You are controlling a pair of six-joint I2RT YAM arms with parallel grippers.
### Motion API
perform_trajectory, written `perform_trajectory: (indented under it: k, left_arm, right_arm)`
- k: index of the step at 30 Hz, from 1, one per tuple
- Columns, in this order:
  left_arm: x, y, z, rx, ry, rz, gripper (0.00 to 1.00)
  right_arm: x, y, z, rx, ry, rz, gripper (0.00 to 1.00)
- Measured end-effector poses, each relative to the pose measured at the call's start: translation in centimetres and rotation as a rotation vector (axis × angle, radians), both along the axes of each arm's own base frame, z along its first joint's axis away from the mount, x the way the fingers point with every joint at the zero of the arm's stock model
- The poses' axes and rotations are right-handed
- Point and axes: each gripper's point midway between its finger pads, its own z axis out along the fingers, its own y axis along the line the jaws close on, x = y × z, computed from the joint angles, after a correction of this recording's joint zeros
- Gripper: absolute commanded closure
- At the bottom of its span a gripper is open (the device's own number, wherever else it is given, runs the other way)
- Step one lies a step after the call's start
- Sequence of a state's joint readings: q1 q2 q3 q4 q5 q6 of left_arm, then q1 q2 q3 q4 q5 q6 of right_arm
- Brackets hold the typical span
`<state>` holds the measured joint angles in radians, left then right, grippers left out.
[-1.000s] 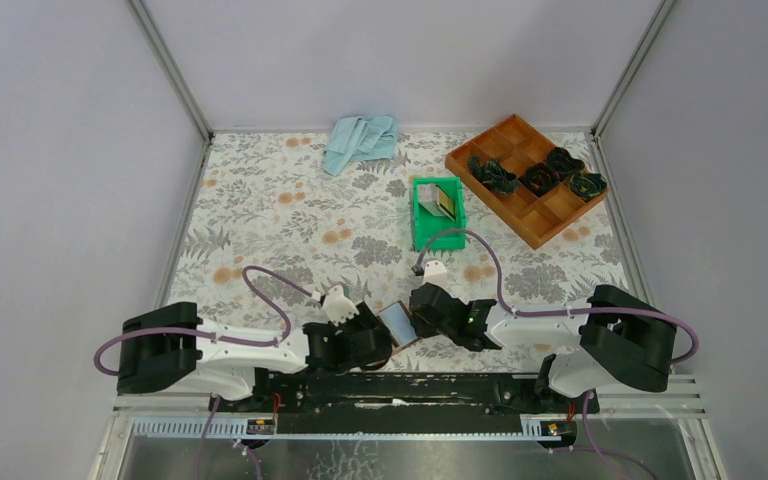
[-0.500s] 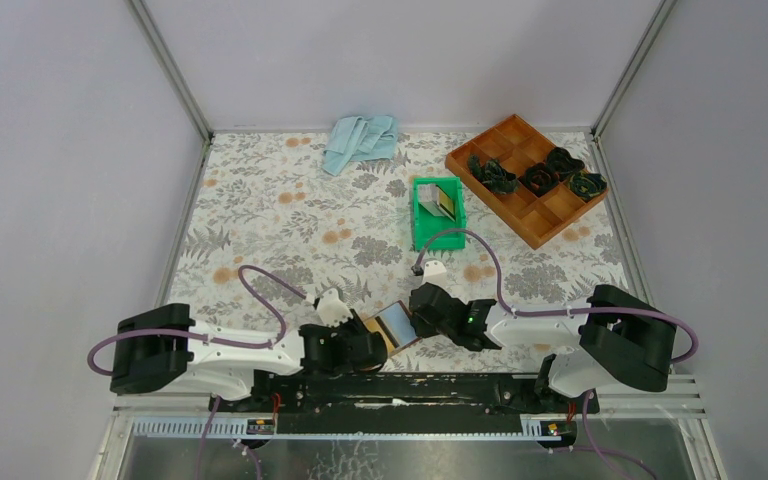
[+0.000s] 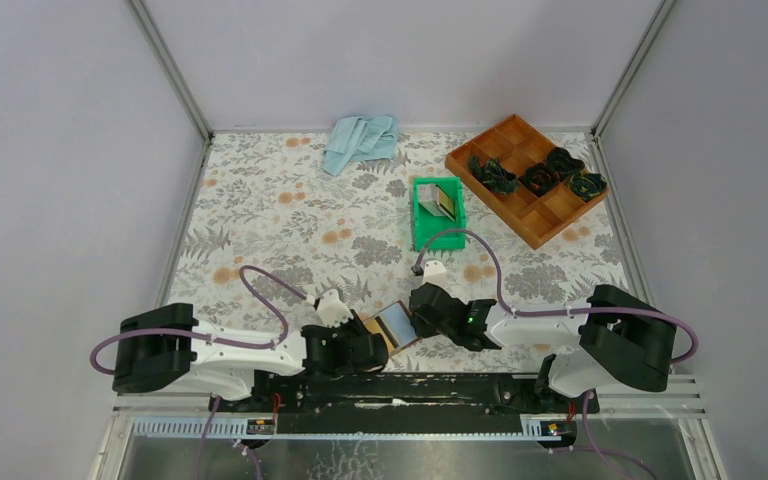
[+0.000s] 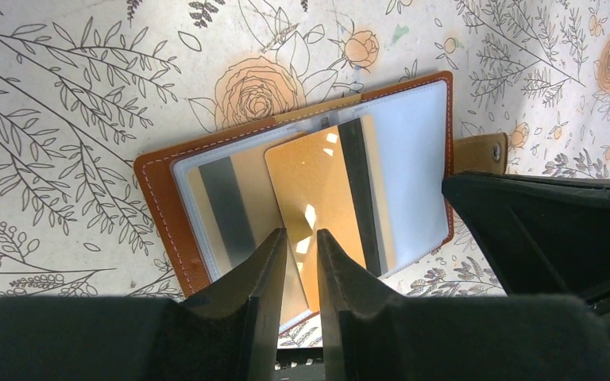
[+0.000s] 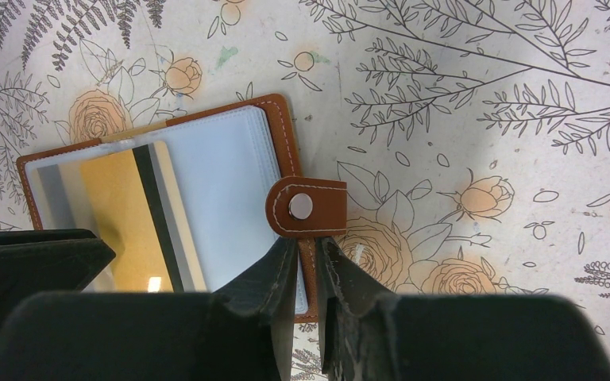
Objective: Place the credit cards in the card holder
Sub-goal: Insert the credit card into the card holder.
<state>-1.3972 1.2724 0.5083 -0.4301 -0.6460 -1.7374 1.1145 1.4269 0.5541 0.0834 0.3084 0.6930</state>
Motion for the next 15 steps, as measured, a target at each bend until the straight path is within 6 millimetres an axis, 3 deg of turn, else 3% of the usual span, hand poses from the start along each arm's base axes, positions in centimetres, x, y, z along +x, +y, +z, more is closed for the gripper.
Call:
perform_trajectory:
  k: [15]
  left_arm:
    - [0.04,-0.05,-0.01,0.003,-0.009,-0.002,0.73]
  right_arm:
    - [0.0,0.0,0.0,0.0,0.0,0.0,0.81]
